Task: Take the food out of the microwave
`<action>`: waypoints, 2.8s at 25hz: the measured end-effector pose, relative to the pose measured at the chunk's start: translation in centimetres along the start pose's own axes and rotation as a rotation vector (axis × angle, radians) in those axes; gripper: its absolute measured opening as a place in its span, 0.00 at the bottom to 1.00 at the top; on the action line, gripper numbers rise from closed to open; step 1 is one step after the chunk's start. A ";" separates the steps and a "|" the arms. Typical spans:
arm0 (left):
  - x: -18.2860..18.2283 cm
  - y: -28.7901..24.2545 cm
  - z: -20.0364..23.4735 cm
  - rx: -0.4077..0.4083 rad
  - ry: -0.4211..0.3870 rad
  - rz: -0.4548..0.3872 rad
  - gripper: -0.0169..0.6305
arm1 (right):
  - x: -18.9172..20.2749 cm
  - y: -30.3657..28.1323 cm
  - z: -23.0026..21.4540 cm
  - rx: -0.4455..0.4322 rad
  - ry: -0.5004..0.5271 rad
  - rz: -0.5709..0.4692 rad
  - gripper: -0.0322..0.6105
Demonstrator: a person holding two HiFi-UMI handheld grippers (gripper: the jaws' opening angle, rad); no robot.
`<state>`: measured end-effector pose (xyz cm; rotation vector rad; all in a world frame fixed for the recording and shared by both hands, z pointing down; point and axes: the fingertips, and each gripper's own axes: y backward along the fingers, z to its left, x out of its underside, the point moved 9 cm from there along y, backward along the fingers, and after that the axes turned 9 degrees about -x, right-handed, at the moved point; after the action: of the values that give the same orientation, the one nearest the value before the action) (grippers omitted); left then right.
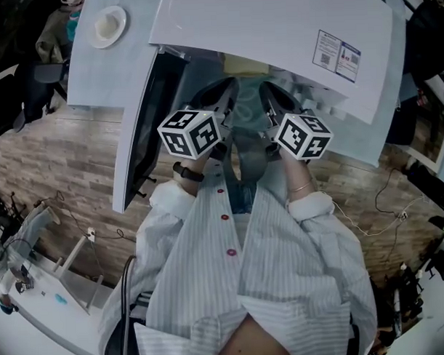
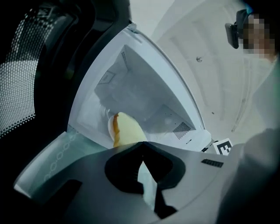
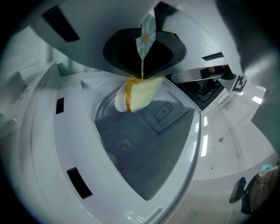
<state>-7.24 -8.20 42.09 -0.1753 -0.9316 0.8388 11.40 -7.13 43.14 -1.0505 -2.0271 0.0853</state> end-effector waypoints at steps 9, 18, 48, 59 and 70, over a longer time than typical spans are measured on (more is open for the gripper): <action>1.4 -1.7 1.2 0.001 0.111 0.048 0.04 | 1.1 -1.2 -1.0 -0.028 -0.110 -0.017 0.11; 2.1 -3.1 1.7 -0.009 0.190 0.073 0.19 | 1.6 -2.1 -1.7 -0.039 -0.197 -0.038 0.23; 2.0 -5.2 2.8 0.022 0.394 0.105 0.23 | 1.8 -4.4 -3.5 -0.126 -0.575 -0.144 0.22; 1.9 -5.5 3.1 0.027 0.458 0.101 0.23 | 1.9 -4.5 -3.3 -0.160 -0.652 -0.173 0.13; 1.9 -5.8 3.0 0.045 0.505 0.098 0.23 | 2.2 -4.2 -3.1 -0.169 -0.681 -0.151 0.12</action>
<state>-5.68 -11.42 47.85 -0.3766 -0.4329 0.8514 10.17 -9.18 48.31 -1.0561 -2.7619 0.2192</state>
